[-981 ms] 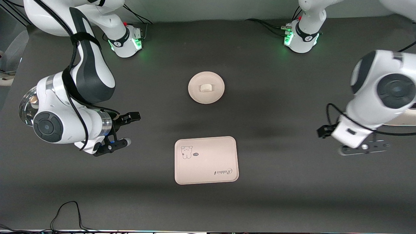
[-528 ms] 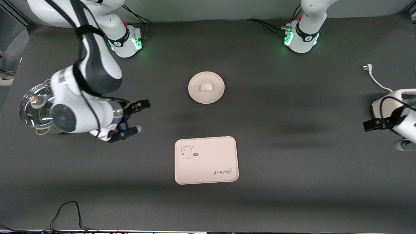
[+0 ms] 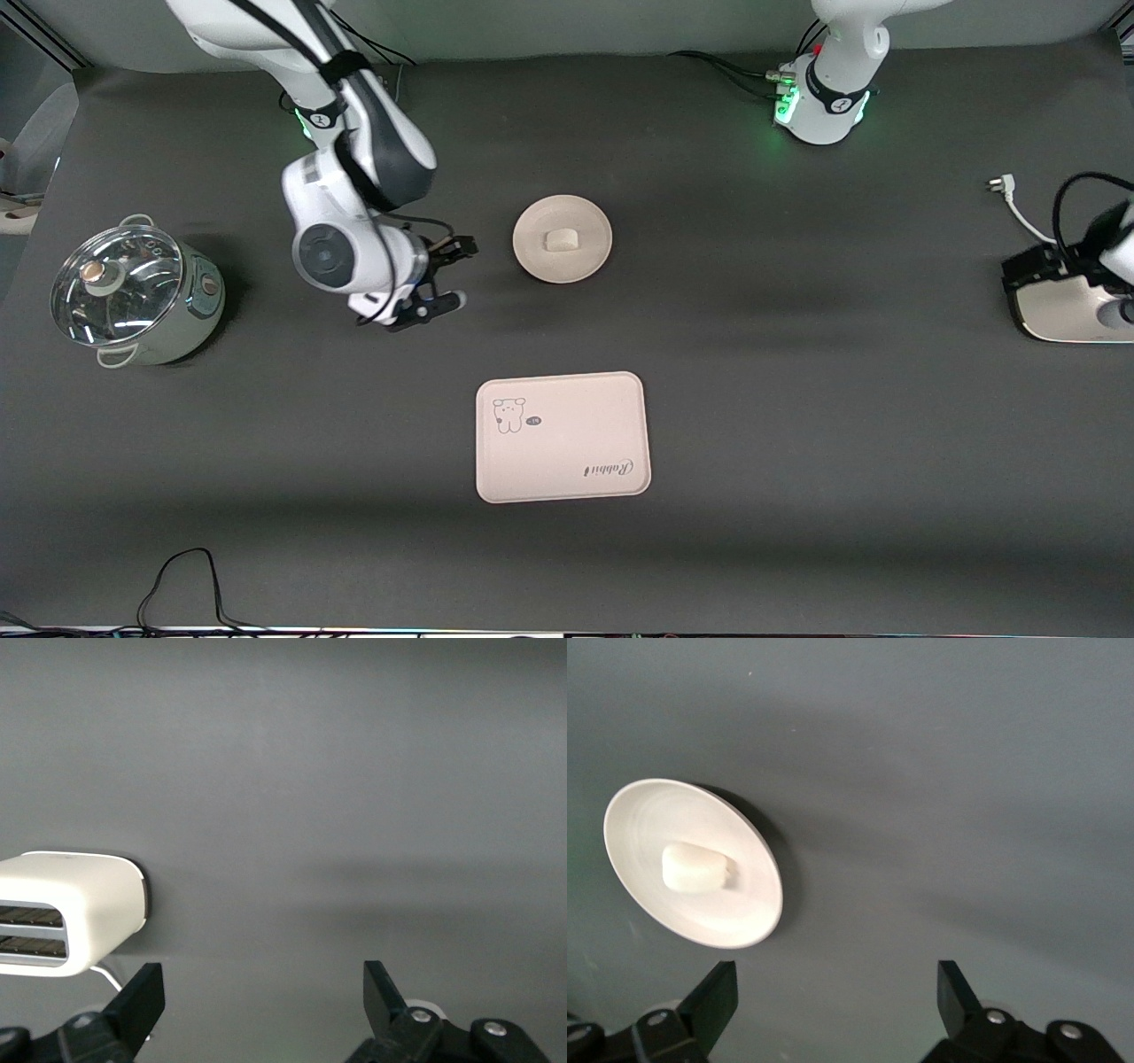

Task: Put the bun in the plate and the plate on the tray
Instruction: 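Reach the right gripper to the rim of the white plate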

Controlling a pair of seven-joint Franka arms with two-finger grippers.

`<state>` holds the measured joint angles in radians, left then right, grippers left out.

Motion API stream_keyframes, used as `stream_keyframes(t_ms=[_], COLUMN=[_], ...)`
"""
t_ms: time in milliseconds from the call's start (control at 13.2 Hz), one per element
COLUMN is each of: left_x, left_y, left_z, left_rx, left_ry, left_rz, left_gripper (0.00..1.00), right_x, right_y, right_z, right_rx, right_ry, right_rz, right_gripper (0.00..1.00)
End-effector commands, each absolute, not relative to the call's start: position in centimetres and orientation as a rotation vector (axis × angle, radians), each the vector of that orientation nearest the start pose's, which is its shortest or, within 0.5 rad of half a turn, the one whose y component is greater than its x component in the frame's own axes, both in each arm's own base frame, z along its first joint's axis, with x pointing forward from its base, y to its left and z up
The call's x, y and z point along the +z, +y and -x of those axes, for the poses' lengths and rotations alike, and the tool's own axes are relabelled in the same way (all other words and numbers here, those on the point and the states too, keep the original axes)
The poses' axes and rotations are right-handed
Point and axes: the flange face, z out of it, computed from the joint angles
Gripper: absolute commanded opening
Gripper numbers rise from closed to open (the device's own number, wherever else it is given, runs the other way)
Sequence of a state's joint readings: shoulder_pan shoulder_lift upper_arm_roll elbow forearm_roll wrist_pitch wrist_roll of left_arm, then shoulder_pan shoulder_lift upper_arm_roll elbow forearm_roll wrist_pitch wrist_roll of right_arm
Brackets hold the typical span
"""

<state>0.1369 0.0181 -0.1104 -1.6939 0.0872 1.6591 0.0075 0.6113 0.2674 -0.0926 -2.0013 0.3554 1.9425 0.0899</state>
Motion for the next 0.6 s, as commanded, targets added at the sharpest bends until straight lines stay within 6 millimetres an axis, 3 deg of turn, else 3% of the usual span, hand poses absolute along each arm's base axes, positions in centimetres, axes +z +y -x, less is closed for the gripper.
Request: stream_keyframes(t_ms=[0, 151, 226, 377, 528], left_x=[56.1, 55.4, 55.8, 57.1, 57.7], left_y=[1.3, 0.9, 0.8, 1.1, 1.6], left_z=[-55.6, -56.4, -56.3, -55.4, -55.0], left_rx=[0.033, -0.013, -0.02, -0.017, -0.009], left_ry=[0.033, 0.049, 0.053, 0.06, 0.05], left_rz=[3.089, 3.096, 3.095, 3.095, 3.095], left_gripper=[1.0, 1.0, 1.0, 1.0, 1.0], right_x=[29.5, 29.3, 29.2, 27.9, 26.5], right_y=[32.0, 32.9, 34.0, 34.5, 36.2], right_z=[-45.9, -45.5, -44.7, -44.2, -42.1], right_rx=[0.554, 0.568, 0.576, 0.574, 0.561], right_ry=[-0.264, -0.212, -0.204, -0.159, -0.104], right_rz=[2.887, 2.872, 2.861, 2.873, 2.877], right_gripper=[1.0, 1.0, 1.0, 1.0, 1.0])
